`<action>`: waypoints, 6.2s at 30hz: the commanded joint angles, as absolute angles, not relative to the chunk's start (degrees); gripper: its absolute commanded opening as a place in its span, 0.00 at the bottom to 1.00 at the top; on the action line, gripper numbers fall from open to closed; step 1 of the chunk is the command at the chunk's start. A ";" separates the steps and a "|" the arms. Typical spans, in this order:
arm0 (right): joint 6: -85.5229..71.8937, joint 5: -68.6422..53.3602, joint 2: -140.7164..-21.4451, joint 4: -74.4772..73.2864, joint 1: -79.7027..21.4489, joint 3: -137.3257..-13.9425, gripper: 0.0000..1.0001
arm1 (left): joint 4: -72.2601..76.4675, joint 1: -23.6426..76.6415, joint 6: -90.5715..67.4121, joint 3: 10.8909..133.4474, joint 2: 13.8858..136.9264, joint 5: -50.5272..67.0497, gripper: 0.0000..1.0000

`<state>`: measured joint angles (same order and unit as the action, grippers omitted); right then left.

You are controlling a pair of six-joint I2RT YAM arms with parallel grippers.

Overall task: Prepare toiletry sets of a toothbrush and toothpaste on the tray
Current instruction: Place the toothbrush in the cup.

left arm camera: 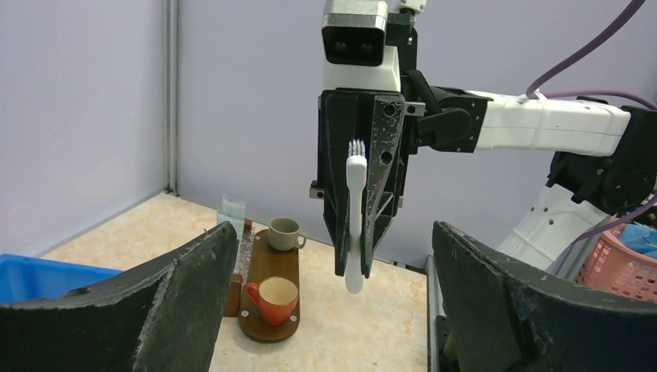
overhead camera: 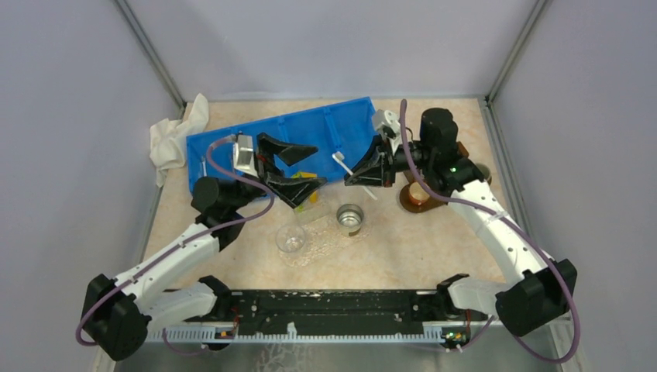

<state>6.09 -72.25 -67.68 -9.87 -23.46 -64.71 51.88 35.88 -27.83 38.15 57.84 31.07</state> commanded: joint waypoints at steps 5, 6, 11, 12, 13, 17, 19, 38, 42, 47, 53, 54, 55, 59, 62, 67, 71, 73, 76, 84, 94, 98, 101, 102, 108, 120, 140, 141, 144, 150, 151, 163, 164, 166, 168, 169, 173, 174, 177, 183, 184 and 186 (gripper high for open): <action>-7.20 -72.47 -68.91 6.19 -23.12 -64.18 0.00 | 63.47 35.68 -29.32 36.89 61.88 32.01 0.94; -7.59 -72.31 -69.21 6.81 -23.12 -64.02 0.00 | 65.88 35.68 -30.54 36.26 62.40 32.61 0.94; -11.34 -72.41 -69.79 12.89 -23.33 -61.21 0.00 | 72.99 35.77 -37.25 37.52 66.93 35.25 0.85; -11.98 -72.54 -69.74 14.05 -23.49 -60.57 0.00 | 73.59 35.77 -38.51 38.23 68.63 35.84 0.83; -12.19 -72.52 -69.66 14.56 -23.67 -60.19 0.00 | 74.59 35.82 -39.38 38.99 70.06 36.43 0.81; -12.22 -71.76 -69.61 15.43 -24.37 -58.97 0.00 | 82.51 36.26 -45.81 40.45 75.34 37.87 0.69; -12.00 -71.38 -69.71 15.62 -24.77 -58.54 0.00 | 83.91 36.77 -46.64 40.92 76.82 37.73 0.67; 7.69 -68.09 -65.58 -3.56 -26.50 -58.11 0.66 | 59.95 39.99 -30.13 37.45 63.47 29.36 0.00; 14.41 -66.35 -62.77 -9.87 -23.69 -58.21 0.74 | 42.44 39.99 -24.02 35.52 53.38 24.58 0.00; 16.26 -64.30 -59.94 -10.37 -22.06 -56.22 0.76 | 17.14 39.99 -19.75 37.25 41.99 13.48 0.00; 15.22 -62.69 -59.02 -8.40 -20.54 -54.82 0.76 | -1.75 39.99 -20.20 38.84 34.26 5.15 0.00; 14.99 -62.74 -58.86 -8.08 -20.32 -54.59 0.76 | -3.12 39.99 -20.44 38.46 33.67 4.48 0.00; 14.83 -62.76 -58.64 -7.81 -20.06 -54.35 0.76 | -4.11 39.95 -20.67 38.09 33.22 4.06 0.00; 14.03 -62.82 -58.19 -6.43 -19.03 -53.39 0.77 | -7.19 39.99 -20.91 37.14 32.61 1.75 0.00; 13.65 -63.04 -58.27 -6.05 -18.78 -53.14 0.77 | -7.45 39.99 -20.24 36.01 32.43 -0.59 0.00; 13.82 -63.29 -58.16 -5.86 -18.81 -53.07 0.77 | -5.92 39.99 -19.26 32.92 31.99 -4.20 0.00; 14.15 -63.33 -58.09 -6.24 -18.68 -53.12 0.77 | -1.40 40.03 -18.87 28.97 30.80 -5.79 0.00; 14.10 -63.43 -58.08 -6.17 -18.54 -53.12 0.77 | 0.22 39.99 -19.01 27.52 30.95 -5.38 0.00; 14.23 -63.46 -58.09 -6.17 -18.46 -53.04 0.77 | 1.34 39.99 -19.07 26.25 31.97 -4.67 0.00; 14.25 -63.57 -58.18 -6.13 -18.37 -52.99 0.77 | 3.34 39.99 -19.17 23.64 32.46 -3.90 0.00; 14.26 -63.95 -58.12 -5.99 -18.37 -52.88 0.77 | 4.12 39.99 -19.37 23.11 34.20 -3.65 0.00; 14.26 -64.07 -58.05 -6.04 -18.37 -52.86 0.77 | 4.22 39.99 -19.33 23.19 35.24 -3.60 0.00; 14.26 -64.23 -58.09 -5.99 -18.37 -52.91 0.77 | 3.90 39.98 -19.15 23.29 35.94 -3.71 0.03; 14.24 -64.26 -58.06 -6.02 -18.36 -52.89 0.77 | 3.73 39.99 -19.24 23.42 36.05 -3.68 0.05; 14.26 -64.31 -57.92 -5.98 -18.32 -52.86 0.77 | 2.76 39.99 -19.54 23.55 35.88 -2.95 0.27; 14.16 -64.49 -57.62 -5.98 -18.37 -52.89 0.77 | 0.24 39.98 -16.34 28.61 33.60 -5.85 0.61; 13.55 -65.52 -57.22 -5.67 -18.37 -52.81 0.77 | 18.34 7.67 -28.94 41.80 52.35 13.82 0.99; 13.48 -65.56 -57.16 -5.62 -18.37 -52.82 0.77 | 18.78 5.67 -31.04 43.10 54.36 16.20 0.99; 13.07 -65.90 -57.33 -5.29 -18.37 -52.67 0.77 | 16.55 -0.97 -32.82 47.30 59.92 16.92 0.98; 12.65 -66.19 -57.30 -4.79 -18.32 -52.58 0.77 | 6.81 -8.22 -32.42 50.82 68.04 10.88 0.72; 12.54 -66.24 -57.28 -4.75 -18.36 -52.52 0.77 | 5.41 -8.40 -32.46 51.26 69.34 9.91 0.67; 11.54 -66.43 -57.99 -3.38 -18.37 -51.88 0.77 | -8.12 -8.46 -27.81 61.56 84.60 4.74 0.38; 11.40 -66.43 -57.97 -3.31 -18.36 -51.86 0.77 | -8.54 -8.50 -27.42 62.25 85.80 4.79 0.38; 11.34 -66.50 -58.01 -3.29 -18.38 -51.85 0.77 | -10.82 -8.45 -26.91 63.95 88.44 5.35 0.38; 11.38 -66.61 -57.96 -3.26 -18.37 -51.86 0.77 | -11.81 -8.45 -26.96 64.96 90.67 6.43 0.38; 11.30 -66.67 -57.91 -3.19 -18.37 -51.86 0.77 | -11.86 -8.44 -27.17 65.15 91.53 6.77 0.38; 11.34 -66.80 -57.75 -3.03 -18.37 -51.77 0.77 | -12.87 -8.45 -27.48 66.63 95.69 7.50 0.38; 11.23 -66.92 -57.70 -3.02 -18.37 -51.76 0.77 | -13.45 -8.47 -27.47 67.23 96.64 7.53 0.38; 11.14 -67.05 -57.53 -2.93 -18.37 -51.72 0.77 | -14.15 -8.44 -27.19 68.33 98.91 7.75 0.37; 10.92 -67.08 -57.60 -2.58 -18.37 -51.60 0.77 | -15.33 -8.51 -26.52 70.84 103.06 7.67 0.37; 10.88 -67.14 -57.65 -2.51 -18.37 -51.59 0.77 | -15.80 -8.46 -26.29 71.55 103.83 7.45 0.36; 10.79 -67.18 -57.69 -2.48 -18.37 -51.59 0.77 | -17.23 -8.39 -25.91 72.92 105.31 7.08 0.35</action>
